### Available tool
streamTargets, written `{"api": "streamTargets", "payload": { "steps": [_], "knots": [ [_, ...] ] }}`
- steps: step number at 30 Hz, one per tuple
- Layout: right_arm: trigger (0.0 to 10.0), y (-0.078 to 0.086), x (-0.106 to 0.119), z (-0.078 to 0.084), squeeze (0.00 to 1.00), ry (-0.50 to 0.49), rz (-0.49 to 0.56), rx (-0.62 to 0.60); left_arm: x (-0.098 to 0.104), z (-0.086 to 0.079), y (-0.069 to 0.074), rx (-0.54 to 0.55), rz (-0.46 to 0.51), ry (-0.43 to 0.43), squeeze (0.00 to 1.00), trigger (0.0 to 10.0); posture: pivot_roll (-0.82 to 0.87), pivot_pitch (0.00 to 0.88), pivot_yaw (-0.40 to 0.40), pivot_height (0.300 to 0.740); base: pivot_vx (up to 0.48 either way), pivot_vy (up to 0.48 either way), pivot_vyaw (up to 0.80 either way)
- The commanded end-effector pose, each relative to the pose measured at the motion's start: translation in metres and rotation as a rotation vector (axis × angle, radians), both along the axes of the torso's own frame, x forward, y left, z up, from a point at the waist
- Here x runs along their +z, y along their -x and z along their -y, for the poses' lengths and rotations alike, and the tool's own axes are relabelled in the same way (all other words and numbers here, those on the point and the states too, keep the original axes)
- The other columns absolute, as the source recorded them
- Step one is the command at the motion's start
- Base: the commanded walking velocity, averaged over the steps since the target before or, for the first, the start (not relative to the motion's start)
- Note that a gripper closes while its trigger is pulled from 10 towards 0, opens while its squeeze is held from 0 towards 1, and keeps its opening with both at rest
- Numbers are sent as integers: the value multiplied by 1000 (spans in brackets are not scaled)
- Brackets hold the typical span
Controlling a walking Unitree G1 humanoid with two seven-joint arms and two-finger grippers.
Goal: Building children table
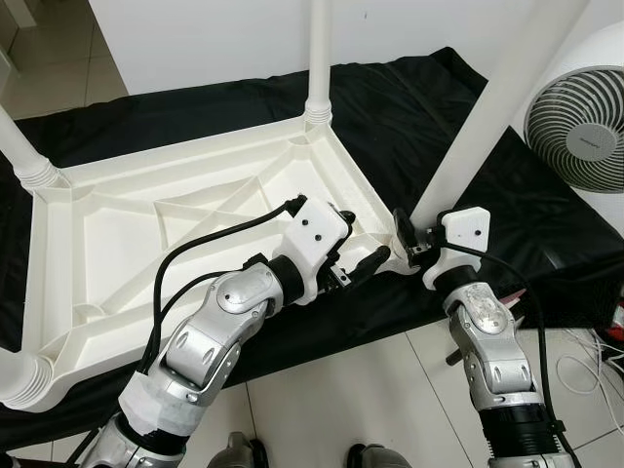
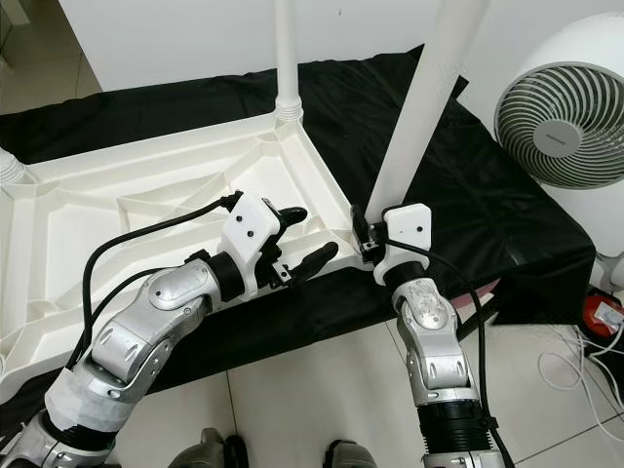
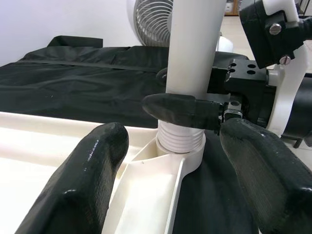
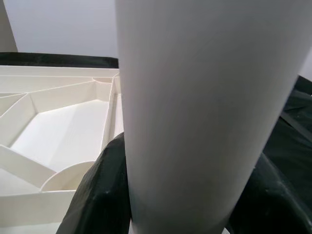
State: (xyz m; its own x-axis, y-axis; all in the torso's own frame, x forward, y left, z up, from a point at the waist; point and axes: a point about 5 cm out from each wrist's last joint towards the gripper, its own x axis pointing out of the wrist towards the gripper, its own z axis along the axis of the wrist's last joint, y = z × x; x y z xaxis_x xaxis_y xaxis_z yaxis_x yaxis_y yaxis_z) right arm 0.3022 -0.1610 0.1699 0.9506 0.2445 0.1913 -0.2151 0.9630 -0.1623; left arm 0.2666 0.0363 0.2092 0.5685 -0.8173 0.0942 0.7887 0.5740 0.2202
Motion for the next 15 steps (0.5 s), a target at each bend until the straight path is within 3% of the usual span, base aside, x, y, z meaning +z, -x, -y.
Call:
{"api": "streamTargets", "payload": {
  "steps": [1, 8, 15],
  "knots": [
    [10000, 0, -31, 4, 0, -20, -188, -12, -1, 1, 3, -43, -2, -19, 0, 10000, -71, 135, 44, 740, 0, 0, 0],
    [10000, -6, -33, 7, 0, -102, -252, -45, 0, 2, 3, -46, 1, -15, 0, 10000, -74, 123, 43, 740, 0, 0, 0],
    [10000, -6, -37, 10, 0, -111, -281, -55, 1, 3, 4, -53, 2, -16, 0, 10000, -74, 119, 43, 740, 0, 0, 0]
  ]
}}
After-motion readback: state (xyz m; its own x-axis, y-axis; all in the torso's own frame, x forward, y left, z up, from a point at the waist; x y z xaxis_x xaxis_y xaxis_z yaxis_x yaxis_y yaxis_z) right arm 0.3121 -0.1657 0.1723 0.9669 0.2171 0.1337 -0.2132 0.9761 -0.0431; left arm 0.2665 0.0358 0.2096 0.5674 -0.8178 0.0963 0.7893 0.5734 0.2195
